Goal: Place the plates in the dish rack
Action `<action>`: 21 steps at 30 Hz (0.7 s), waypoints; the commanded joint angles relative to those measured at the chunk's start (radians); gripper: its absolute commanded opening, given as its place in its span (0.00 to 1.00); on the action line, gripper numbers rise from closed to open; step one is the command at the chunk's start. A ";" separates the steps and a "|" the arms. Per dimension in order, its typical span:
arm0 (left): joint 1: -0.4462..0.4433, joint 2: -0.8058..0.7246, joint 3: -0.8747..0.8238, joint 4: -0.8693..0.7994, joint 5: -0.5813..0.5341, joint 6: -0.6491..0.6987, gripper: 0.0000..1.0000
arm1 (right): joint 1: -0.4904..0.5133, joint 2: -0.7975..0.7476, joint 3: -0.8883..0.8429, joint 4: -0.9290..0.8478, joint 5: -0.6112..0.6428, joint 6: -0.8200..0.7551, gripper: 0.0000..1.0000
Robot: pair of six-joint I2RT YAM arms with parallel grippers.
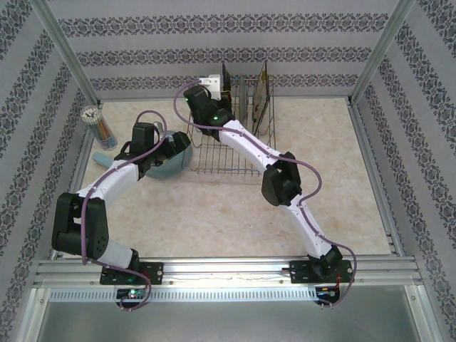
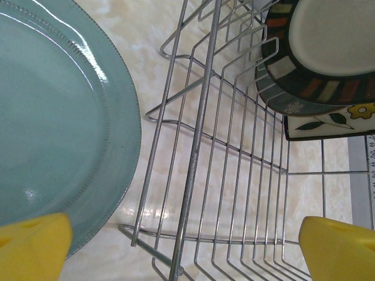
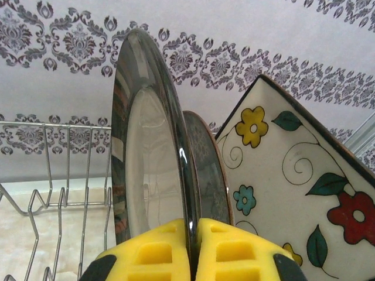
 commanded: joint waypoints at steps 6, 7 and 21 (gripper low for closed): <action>-0.012 0.018 0.019 0.023 0.015 0.020 1.00 | -0.014 0.016 0.107 0.082 0.086 0.035 0.00; -0.012 0.020 0.019 0.022 0.015 0.020 1.00 | -0.017 0.018 0.108 0.074 0.083 0.046 0.00; -0.004 0.034 0.019 0.025 0.021 0.017 1.00 | -0.017 0.063 0.127 0.034 0.032 0.126 0.00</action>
